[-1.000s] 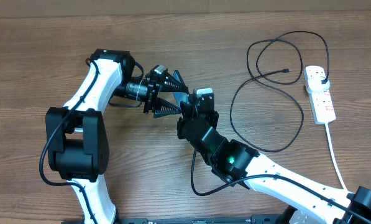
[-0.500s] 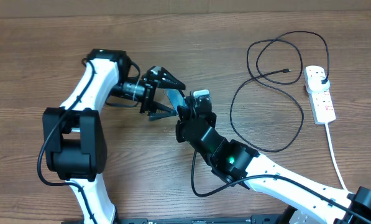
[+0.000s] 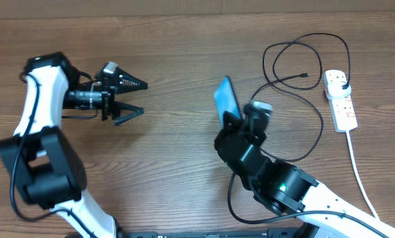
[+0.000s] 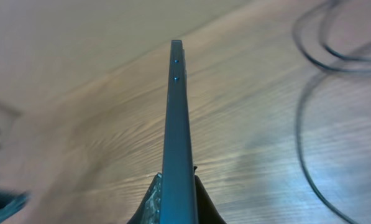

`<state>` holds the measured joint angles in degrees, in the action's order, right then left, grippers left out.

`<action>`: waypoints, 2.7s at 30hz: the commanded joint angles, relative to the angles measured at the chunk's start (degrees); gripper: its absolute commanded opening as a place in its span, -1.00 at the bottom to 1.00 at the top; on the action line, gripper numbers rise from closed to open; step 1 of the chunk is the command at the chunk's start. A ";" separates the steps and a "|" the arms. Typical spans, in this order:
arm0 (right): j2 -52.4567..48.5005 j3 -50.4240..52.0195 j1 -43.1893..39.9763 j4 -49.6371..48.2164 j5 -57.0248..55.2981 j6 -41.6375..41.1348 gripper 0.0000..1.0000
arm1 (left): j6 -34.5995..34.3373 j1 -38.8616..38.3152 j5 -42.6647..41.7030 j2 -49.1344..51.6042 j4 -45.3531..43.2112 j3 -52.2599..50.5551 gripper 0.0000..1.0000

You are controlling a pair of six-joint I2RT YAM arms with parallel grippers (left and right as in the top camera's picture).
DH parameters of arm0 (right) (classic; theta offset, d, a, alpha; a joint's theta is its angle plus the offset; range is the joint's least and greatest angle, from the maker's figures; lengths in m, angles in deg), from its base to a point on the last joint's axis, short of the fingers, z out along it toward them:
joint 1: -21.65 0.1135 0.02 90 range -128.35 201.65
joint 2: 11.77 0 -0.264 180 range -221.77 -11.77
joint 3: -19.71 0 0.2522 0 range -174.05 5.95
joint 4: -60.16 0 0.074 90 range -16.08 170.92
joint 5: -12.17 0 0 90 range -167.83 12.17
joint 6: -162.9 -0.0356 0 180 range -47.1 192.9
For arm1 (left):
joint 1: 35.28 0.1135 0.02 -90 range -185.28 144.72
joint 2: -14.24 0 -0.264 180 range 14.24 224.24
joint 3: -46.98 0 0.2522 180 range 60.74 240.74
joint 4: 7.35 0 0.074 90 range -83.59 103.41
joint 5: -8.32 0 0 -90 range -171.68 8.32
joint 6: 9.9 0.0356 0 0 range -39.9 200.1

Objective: Plug charger to phone and switch on socket
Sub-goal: 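Pull the phone away with the right gripper, releasing the left gripper, then hand the phone back to the left gripper, grasping its top end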

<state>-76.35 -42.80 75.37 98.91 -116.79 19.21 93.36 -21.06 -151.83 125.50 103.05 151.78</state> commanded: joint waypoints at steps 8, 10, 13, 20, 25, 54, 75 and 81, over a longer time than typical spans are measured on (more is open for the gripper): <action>2.05 -1.14 -1.11 9.27 -5.92 -28.85 -0.92 | 2.78 1.66 13.18 -22.21 0.24 0.92 0.96; 2.05 -1.14 -2.05 9.97 -4.72 -28.83 -0.93 | 2.75 1.68 18.99 -28.52 0.22 0.24 0.84; 2.05 -1.14 -2.99 10.05 -3.08 -28.85 -0.93 | 2.67 1.68 22.51 -37.16 0.13 -2.71 0.80; 2.05 -1.14 -3.34 10.10 -0.28 -29.00 -0.93 | -11.10 1.66 20.90 -47.54 -15.30 -14.86 0.93; 3.87 -1.14 -3.65 11.28 0.20 -28.98 -0.93 | -23.71 1.33 10.01 -46.12 -30.80 -26.95 0.99; -1.81 4.39 -16.96 -13.29 46.29 -32.06 -0.93 | -73.55 -15.28 -8.04 -21.66 -70.38 -37.59 1.00; -7.89 4.42 -14.01 -21.79 57.53 -56.54 -0.93 | -80.89 -17.73 -0.68 -21.66 -70.82 -37.59 0.25; -7.89 4.42 -11.85 -22.03 56.98 -61.44 -0.93 | -83.52 -19.15 0.26 -21.66 -74.05 -37.59 0.12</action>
<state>-84.92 -37.81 61.77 77.82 -60.88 -37.73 12.05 -39.35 -152.37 103.62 30.22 114.34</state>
